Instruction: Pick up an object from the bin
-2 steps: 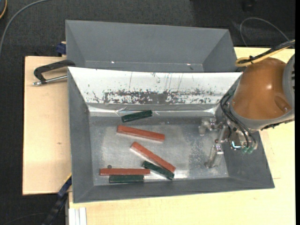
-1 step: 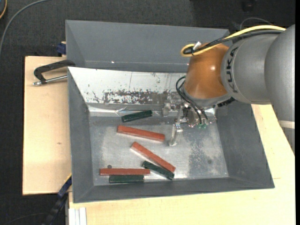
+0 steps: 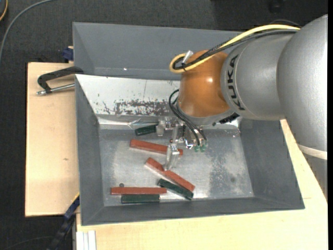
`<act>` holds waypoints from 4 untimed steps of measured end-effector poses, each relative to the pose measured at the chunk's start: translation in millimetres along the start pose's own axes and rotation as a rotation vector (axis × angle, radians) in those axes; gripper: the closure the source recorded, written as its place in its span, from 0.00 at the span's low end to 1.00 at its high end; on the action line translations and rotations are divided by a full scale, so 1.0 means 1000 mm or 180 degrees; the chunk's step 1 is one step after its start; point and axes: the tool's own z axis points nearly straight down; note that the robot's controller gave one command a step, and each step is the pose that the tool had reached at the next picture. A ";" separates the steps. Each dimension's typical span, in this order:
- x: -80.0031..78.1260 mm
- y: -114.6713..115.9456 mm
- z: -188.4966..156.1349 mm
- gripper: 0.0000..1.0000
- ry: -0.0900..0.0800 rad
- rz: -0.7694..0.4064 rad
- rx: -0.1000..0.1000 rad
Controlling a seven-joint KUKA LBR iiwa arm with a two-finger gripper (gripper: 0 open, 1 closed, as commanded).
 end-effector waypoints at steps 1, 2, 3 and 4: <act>0.027 0.003 -0.001 0.00 0.0008 0.0472 0.0010; 0.035 0.003 0.032 0.00 0.0001 0.0866 0.0009; 0.034 0.003 0.030 0.00 -0.0009 0.0861 0.0011; 0.032 0.004 0.028 1.00 -0.0023 0.0862 0.0006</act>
Offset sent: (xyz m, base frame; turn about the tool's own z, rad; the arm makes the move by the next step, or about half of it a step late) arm -0.0273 -0.0005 0.0005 0.1495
